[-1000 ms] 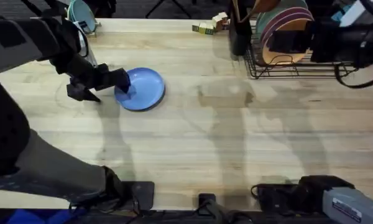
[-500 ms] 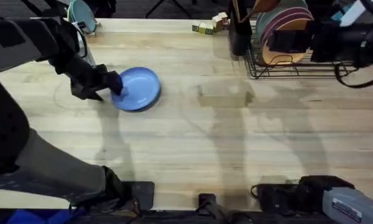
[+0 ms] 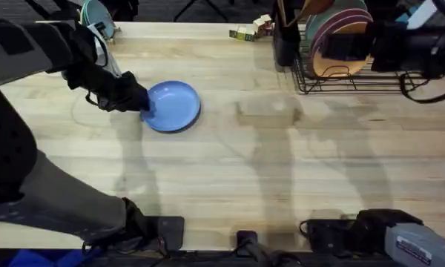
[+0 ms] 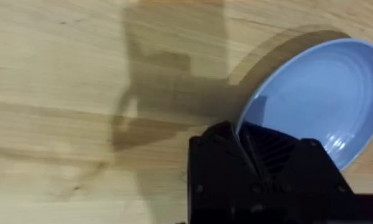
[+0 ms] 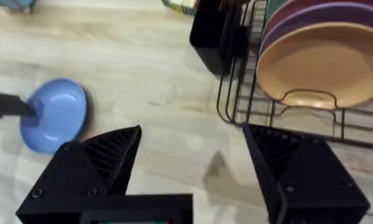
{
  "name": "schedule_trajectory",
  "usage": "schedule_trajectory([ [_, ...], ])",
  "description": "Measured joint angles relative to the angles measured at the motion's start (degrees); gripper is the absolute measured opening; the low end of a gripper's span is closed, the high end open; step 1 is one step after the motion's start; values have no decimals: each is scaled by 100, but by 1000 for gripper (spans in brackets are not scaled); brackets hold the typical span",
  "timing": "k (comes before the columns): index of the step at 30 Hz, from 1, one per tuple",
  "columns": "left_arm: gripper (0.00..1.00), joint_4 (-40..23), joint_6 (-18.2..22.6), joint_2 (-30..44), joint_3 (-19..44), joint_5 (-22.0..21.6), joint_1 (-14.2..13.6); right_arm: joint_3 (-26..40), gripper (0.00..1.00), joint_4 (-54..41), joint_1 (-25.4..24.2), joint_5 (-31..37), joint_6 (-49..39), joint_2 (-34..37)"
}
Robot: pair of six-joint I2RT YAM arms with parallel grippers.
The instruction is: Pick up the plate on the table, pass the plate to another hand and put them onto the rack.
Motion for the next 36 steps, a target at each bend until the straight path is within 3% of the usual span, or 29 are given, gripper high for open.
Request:
schedule_trajectory([
  [8, 44, -137, -1, 38, 70, 282, 0, 0, 992, 573, 3, -32, 588, 0],
  [22, 43, -672, -4, -15, 1028, 277, -41, 2, 992, 1435, 584, -45, 809, 39],
  [36, 43, -642, -241, -1434, 1092, 279, -646, 2, 992, 1861, 1413, -44, 1465, 977],
])
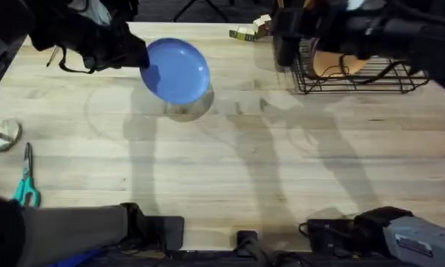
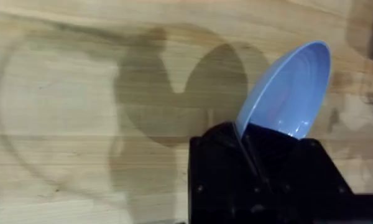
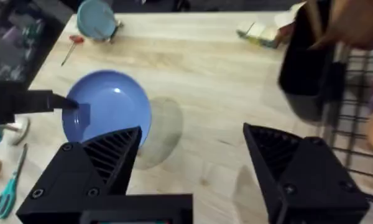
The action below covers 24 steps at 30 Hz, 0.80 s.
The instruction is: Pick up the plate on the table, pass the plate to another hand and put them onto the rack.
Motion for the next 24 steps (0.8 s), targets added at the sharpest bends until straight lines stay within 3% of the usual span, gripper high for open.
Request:
schedule_trajectory([
  [8, 42, 0, -146, -502, 12, 0, -326, 0, 992, 98, 563, -1, 538, 333],
  [17, 42, -17, -344, -561, 12, 0, -632, 0, 992, 124, 1204, -4, 983, 628],
  [24, 42, -17, -386, -561, 12, 0, -898, 0, 992, 148, 1375, -19, 1289, 842],
])
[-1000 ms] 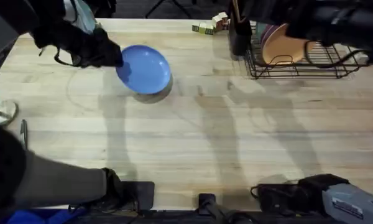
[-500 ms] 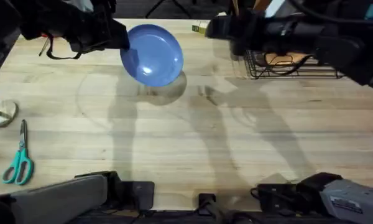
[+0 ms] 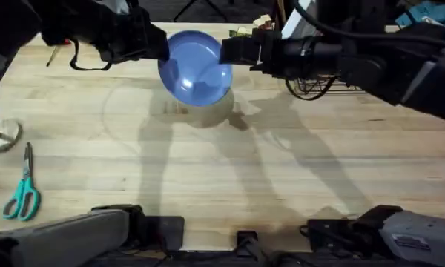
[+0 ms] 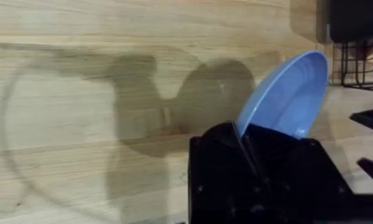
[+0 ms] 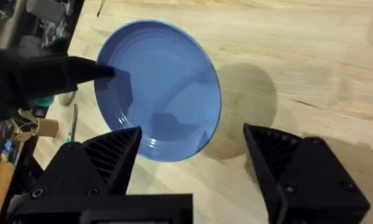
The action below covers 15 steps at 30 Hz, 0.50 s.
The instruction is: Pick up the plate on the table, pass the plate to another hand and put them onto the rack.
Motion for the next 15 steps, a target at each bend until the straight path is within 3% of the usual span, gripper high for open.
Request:
schedule_trajectory([
  [15, 42, 203, -9, 0, 0, 22, -467, 0, 992, 122, 79, 0, 774, 550],
])
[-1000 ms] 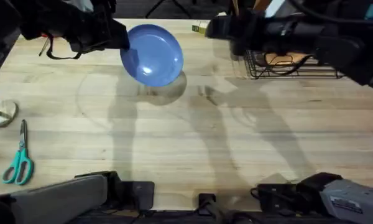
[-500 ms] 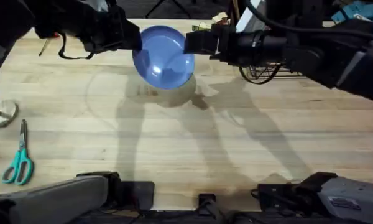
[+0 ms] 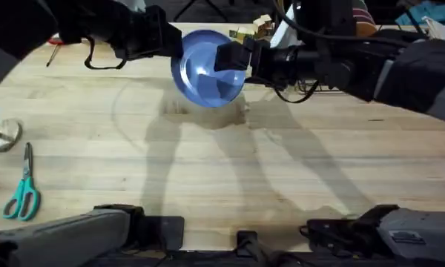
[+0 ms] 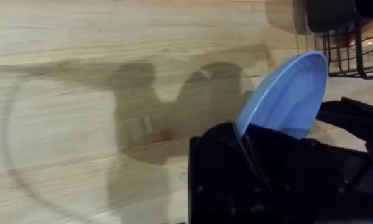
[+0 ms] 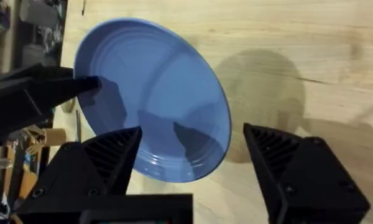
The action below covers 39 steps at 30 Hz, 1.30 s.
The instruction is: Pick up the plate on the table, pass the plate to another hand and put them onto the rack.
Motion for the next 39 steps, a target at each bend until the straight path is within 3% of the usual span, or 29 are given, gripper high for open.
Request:
schedule_trajectory([
  [4, 42, 14, -13, 0, 0, 0, 2, 0, 968, 7, 0, 30, 39, 0],
  [10, 42, 11, -15, 0, 0, 10, 2, 0, 726, 9, 0, 172, 109, 0],
  [13, 41, 14, -15, 0, 0, 57, 2, 0, 523, 3, 0, 219, 115, 0],
  [16, 42, 37, -22, 0, 0, 12, 43, 0, 219, -58, -24, 358, 138, 4],
  [20, 42, 40, -31, 0, 2, -49, 79, 0, 47, -72, -28, 472, 140, 4],
  [33, 42, 38, -31, 0, 2, -64, 79, 0, 30, -66, -36, 476, 140, 2],
  [34, 67, 38, -28, 0, 2, -62, 79, 0, 30, -59, -48, 474, 138, 2],
  [36, 261, 31, -55, 0, 2, 7, 62, 0, 30, -15, -71, 435, 120, 2],
  [39, 395, 33, -56, 0, 2, 93, 23, 0, 30, -6, -117, 410, 116, 4],
])
